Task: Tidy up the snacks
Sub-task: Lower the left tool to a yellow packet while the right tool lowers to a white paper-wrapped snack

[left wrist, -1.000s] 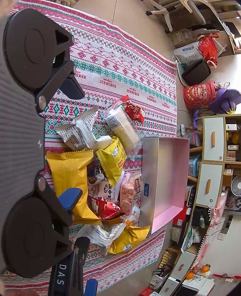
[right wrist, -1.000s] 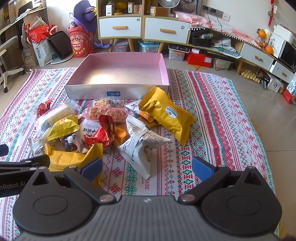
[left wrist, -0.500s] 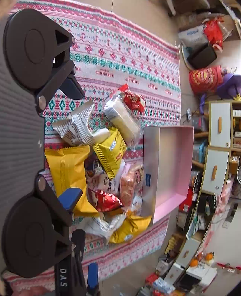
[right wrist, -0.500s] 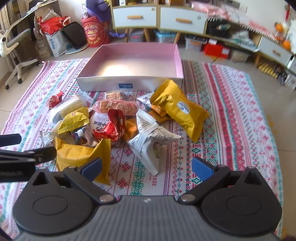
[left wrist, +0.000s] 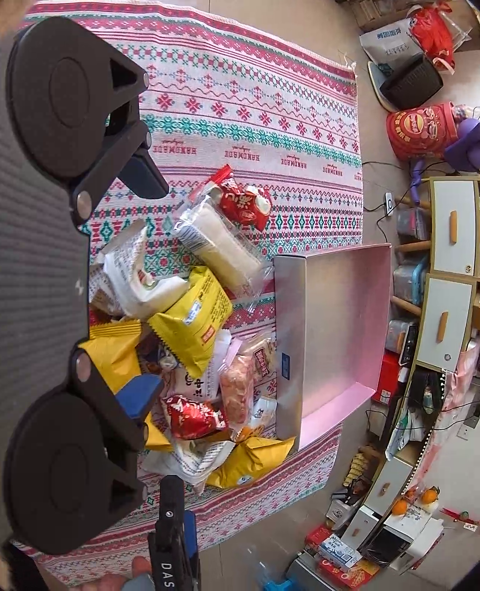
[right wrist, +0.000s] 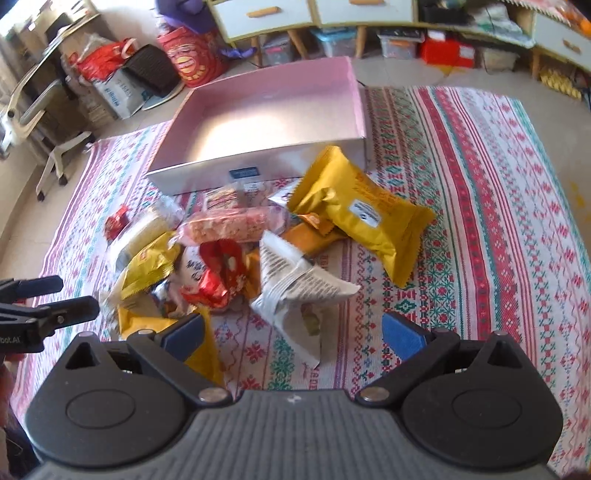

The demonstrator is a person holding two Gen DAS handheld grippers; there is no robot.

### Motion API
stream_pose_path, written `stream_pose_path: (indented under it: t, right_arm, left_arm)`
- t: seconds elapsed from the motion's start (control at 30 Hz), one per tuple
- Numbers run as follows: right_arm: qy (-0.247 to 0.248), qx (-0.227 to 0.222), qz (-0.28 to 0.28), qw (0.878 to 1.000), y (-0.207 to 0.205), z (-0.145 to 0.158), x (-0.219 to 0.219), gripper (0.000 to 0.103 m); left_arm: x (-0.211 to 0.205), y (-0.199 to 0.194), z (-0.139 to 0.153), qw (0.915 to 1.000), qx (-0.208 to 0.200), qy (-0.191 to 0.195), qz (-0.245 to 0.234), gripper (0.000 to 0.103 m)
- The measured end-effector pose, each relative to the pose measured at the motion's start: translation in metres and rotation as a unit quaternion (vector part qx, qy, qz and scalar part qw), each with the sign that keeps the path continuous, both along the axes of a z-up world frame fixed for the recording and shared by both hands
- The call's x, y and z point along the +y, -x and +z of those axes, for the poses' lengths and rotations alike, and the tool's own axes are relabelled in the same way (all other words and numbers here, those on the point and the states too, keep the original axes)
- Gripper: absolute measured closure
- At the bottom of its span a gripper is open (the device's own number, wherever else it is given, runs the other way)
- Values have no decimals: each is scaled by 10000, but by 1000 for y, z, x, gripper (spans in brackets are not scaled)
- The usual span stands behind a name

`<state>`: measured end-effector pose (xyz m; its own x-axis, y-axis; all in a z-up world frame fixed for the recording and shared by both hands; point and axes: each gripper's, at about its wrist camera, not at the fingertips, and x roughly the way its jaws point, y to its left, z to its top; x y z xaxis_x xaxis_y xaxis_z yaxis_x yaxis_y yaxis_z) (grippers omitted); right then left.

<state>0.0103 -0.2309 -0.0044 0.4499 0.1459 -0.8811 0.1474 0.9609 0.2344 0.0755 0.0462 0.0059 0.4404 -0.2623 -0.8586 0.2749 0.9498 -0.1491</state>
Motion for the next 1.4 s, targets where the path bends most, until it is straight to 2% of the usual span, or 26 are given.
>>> stream_pose_path:
  t: [0.07, 0.2, 0.33, 0.6, 0.77, 1.13, 1.2, 1.27, 1.33, 1.4]
  right_arm:
    - [-38, 6, -126, 9999, -3, -1, -5, 5]
    - [-113, 78, -280, 9995, -7, -4, -13, 11]
    - [-156, 234, -368, 9989, -12, -11, -15, 18]
    - [-431, 345, -520, 9971, -16, -19, -18, 24]
    - [-654, 395, -614, 9952, -19, -22, -18, 30]
    - [-779, 483, -661, 9936, -23, -33, -12, 41]
    - [-815, 453, -638, 9936, -23, -32, -12, 50]
    - [-865, 424, -640, 9933, -23, -33, -10, 54]
    - [-826, 393, -644, 9937, -23, -32, -8, 54]
    - [-816, 375, -657, 9938, -22, -33, -7, 55]
  left_arm:
    - [3, -10, -1, 9999, 121, 98, 2, 1]
    - [9, -35, -8, 9969, 610, 489, 121, 7]
    - [-1, -54, -11, 9948, 869, 500, 178, 15]
    - [-26, -73, -21, 9928, 1055, 412, 395, 25]
    - [-30, -79, -34, 9886, 1287, 417, 654, 31]
    - [-38, -75, -44, 9844, 1368, 399, 1030, 33]
    - [-39, -72, -48, 9837, 1365, 398, 1100, 34]
    - [-39, -70, -49, 9828, 1345, 422, 1192, 34]
    - [-37, -69, -50, 9808, 1340, 487, 1333, 35]
    - [-30, -65, -52, 9753, 1374, 636, 1607, 35]
